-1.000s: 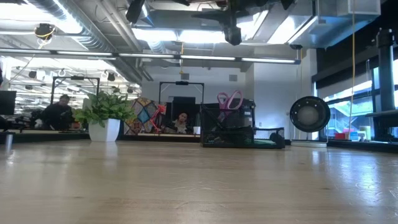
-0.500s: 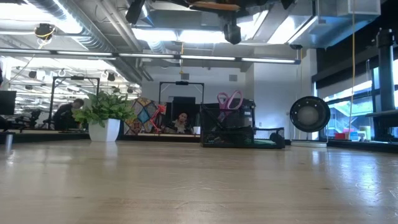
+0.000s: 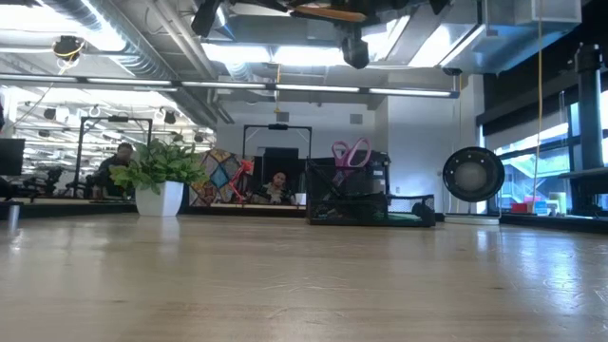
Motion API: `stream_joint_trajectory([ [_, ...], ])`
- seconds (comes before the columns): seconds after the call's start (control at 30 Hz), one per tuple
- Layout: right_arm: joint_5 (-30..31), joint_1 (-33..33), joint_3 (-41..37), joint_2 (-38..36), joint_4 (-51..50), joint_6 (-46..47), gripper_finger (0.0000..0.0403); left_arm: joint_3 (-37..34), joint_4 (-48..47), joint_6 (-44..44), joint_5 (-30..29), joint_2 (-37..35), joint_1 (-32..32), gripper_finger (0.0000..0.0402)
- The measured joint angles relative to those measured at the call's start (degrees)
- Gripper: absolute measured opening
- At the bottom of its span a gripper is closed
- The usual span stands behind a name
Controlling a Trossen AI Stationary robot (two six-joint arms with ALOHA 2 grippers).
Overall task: Pick and place office supplies into organizer
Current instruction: Put the orange pencil into the black desk organizer
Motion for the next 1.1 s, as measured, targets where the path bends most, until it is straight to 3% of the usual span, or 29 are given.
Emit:
stream_joint_trajectory([
  [0.3,0.02,-0.02,-0.05,0.00,-0.17,0.01,0.0042,0.00,0.20,-1.00,-1.05,0.00,0.00,0.0101],
  [0.7,0.00,-0.20,-0.03,0.00,-1.45,0.15,0.0041,0.00,-4.24,-15.90,-14.18,-2.29,1.61,0.0129],
  [0.8,0.01,-1.14,-0.05,0.00,-2.76,-0.50,0.0041,0.00,-10.11,-26.28,-16.06,-4.43,2.42,0.0129],
  [0.9,1.07,-2.91,-0.06,0.00,-3.65,-3.61,0.0041,0.00,-16.04,-42.97,-13.41,-7.34,3.44,0.0130],
  [1.1,9.76,-7.74,-0.04,0.00,-2.16,-17.49,0.0041,-0.01,-22.39,-78.06,6.73,-12.51,6.97,0.0130],
])
